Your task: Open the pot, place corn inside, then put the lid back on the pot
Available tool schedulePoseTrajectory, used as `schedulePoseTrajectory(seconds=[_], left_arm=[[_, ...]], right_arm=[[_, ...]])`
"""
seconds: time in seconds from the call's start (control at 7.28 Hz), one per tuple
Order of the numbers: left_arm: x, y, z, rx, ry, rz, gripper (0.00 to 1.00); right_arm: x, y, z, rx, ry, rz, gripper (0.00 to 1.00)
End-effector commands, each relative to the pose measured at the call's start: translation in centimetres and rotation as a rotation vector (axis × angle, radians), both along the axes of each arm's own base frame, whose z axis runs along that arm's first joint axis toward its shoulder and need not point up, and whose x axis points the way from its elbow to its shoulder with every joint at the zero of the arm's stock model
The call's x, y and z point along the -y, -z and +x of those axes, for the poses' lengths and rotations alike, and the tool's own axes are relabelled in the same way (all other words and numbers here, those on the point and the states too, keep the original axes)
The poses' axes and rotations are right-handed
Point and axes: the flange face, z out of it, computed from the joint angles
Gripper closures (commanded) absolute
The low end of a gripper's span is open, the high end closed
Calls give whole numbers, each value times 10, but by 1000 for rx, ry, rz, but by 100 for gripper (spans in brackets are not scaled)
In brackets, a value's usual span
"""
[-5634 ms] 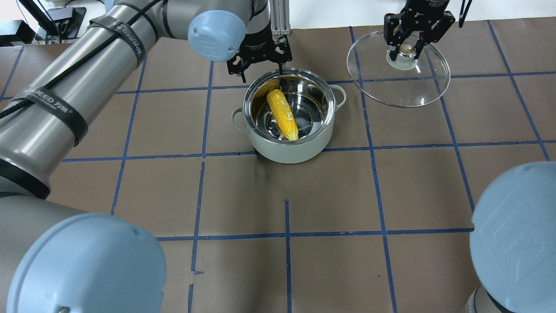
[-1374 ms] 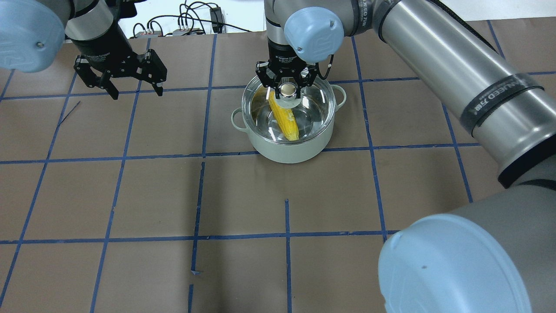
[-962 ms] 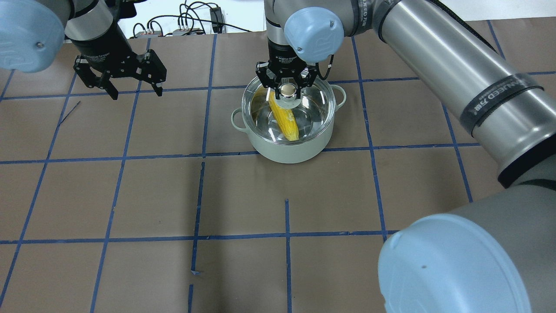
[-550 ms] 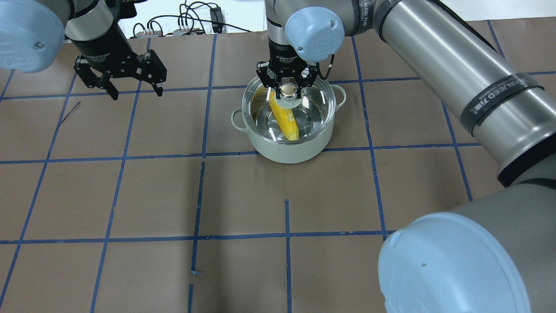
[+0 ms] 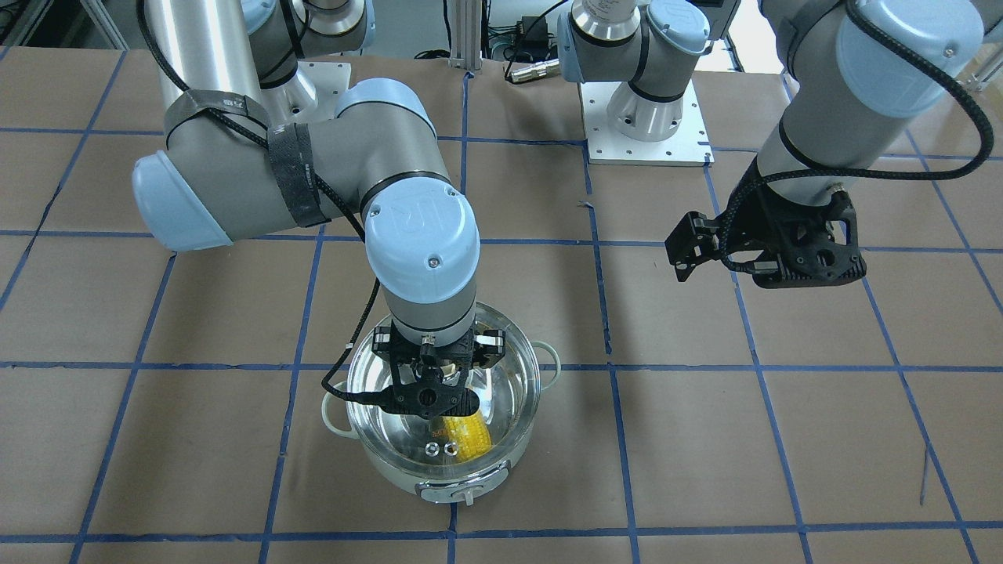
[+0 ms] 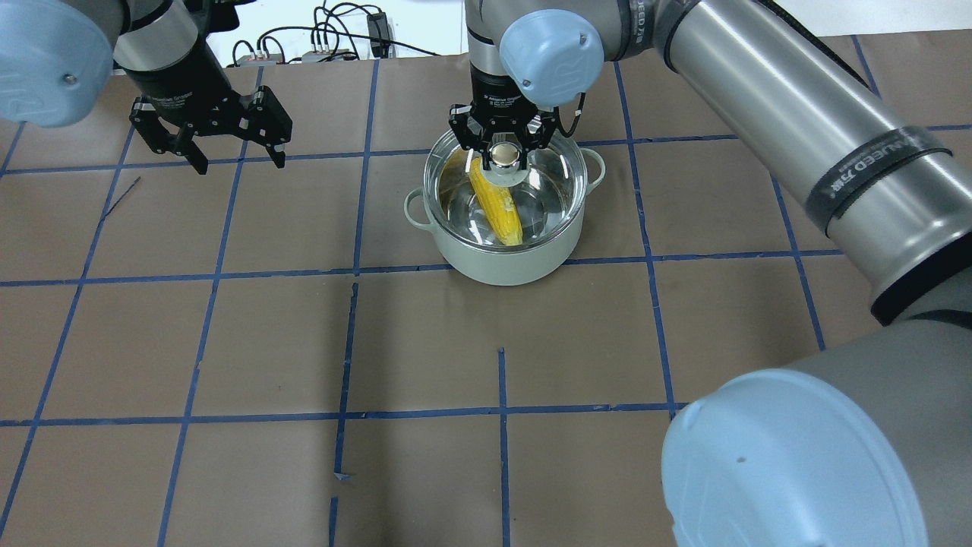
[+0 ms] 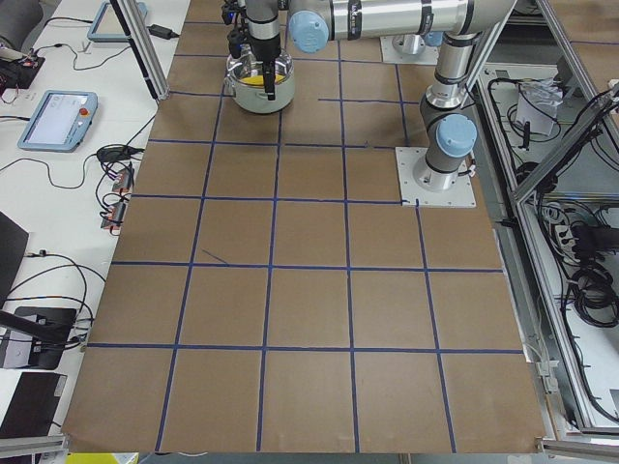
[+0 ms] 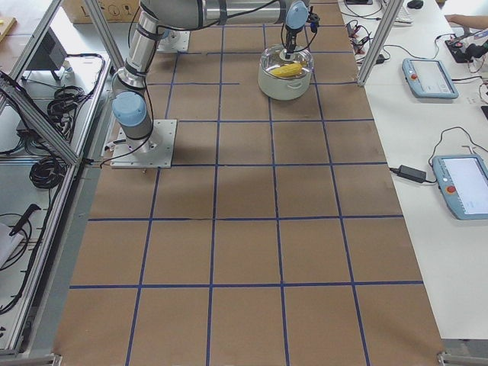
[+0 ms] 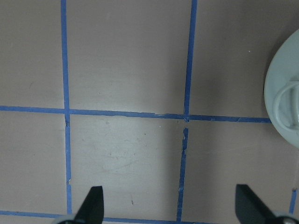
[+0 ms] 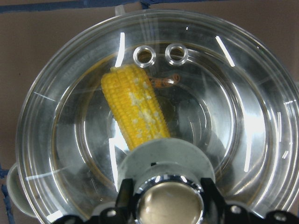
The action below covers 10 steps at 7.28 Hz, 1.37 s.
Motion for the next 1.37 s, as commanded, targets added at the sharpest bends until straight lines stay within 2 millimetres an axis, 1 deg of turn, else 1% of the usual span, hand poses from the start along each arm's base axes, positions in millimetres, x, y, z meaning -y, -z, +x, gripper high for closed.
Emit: schedulePoseTrajectory(seconds=[0.0,0.14,0.27,0.41,0.55,0.69,0.82,0.96,1.1,1.24], left_arm=[[0,0,0,-1,0,0,0],[1,1,0,-1,0,0,0],[1,1,0,-1,0,0,0],[0,1,0,-1,0,1,0],[1,1,0,-1,0,0,0],[1,1,0,-1,-2,0,0],[0,2,0,1,-2,3,0],[0,1,0,5,2,2,0],[-4,-3,-1,9,3,-5,0],[-13,-14,-4,15,5,-22,0]], right_arm=[[-1,2,0,-2,-1,6,33],[-1,0,1,-1,-1,2,12],[-1,0,1,-1,-1,3,4],[0,0,1,0,-1,-1,3],[7,-9,-5,10,4,-20,2],[13,-19,-6,21,7,-54,2],[27,-21,-15,23,17,-71,3],[37,-32,-36,19,-3,-82,3],[33,-54,-64,5,-56,-56,3],[22,-90,-110,4,-113,-30,2]])
